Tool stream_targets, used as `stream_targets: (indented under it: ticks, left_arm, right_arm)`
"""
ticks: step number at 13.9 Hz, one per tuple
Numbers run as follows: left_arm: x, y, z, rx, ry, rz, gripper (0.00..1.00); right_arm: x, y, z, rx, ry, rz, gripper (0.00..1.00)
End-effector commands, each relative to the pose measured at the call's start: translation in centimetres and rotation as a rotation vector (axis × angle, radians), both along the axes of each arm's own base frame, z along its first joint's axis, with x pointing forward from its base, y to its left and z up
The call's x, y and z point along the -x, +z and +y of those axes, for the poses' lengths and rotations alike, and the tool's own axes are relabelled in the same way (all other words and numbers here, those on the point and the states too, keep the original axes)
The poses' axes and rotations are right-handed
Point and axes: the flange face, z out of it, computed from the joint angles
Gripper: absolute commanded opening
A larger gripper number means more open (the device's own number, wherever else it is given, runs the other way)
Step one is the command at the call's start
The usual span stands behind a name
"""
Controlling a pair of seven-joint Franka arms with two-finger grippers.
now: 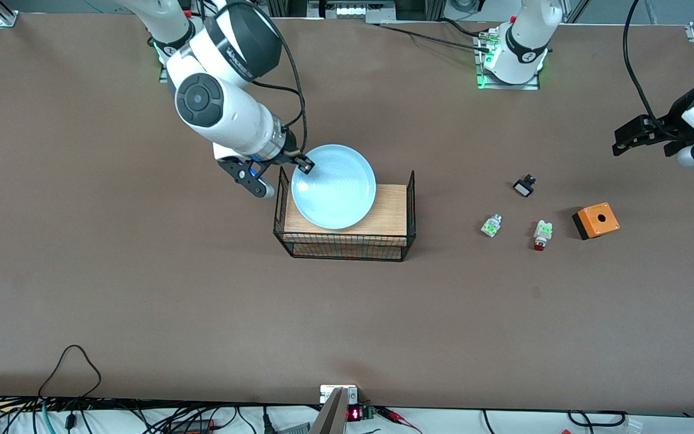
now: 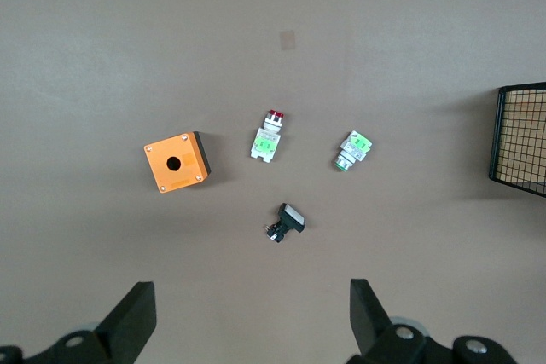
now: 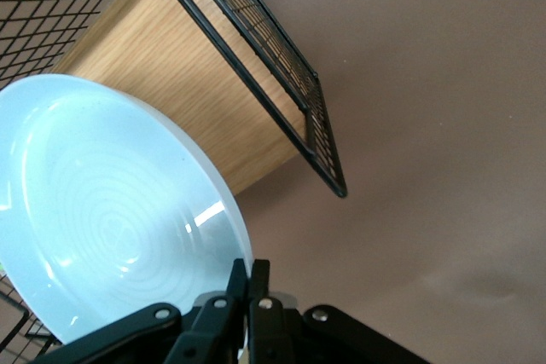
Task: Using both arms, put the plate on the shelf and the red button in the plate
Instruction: 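Carry the plate over the wire basket with the right gripper, then lower the plate onto the basket and open the right gripper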
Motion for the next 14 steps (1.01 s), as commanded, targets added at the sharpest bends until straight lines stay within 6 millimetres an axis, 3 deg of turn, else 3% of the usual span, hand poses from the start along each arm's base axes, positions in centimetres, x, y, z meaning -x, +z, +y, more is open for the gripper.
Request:
stream_targets:
  ticks: [1,6,9,10,11,12,14]
  left_arm:
    - [0.0,0.4,0.2,-0.015,0.006,0.005,1.0]
    - [0.1,0.4,0.3,-0.015,0.009,0.008,1.0]
    - [0.2,0.3,0.3,-0.048,0.006,0.016,1.0]
    - [0.2,0.4,0.3,-0.048,0.005,0.015,1.0]
    - [0.2,0.4,0.3,-0.048,0.005,0.015,1.0]
    - [0.2,0.4,0.3,-0.048,0.006,0.015,1.0]
    - [0.2,0.4,0.4,-0.048,0.009,0.015,1.0]
  right_arm:
    - [-0.2,-1.2,1.9,0.006,-0.004,-0.023,0.0]
    - [-0.8,-4.1,2.0,0.03,0.01,-0.038,0.0]
    - [-0.8,-4.6,1.9,0.029,0.005,-0.042,0.0]
    - [-0.7,-4.5,1.9,0.03,0.001,-0.041,0.05]
    - [-0.7,-4.4,1.9,0.028,-0.016,-0.03,0.58]
    - [-0.7,-4.4,1.7,0.046,-0.013,-0.038,1.0]
    - [-0.7,-3.5,1.6,0.085,0.03,-0.092,1.0]
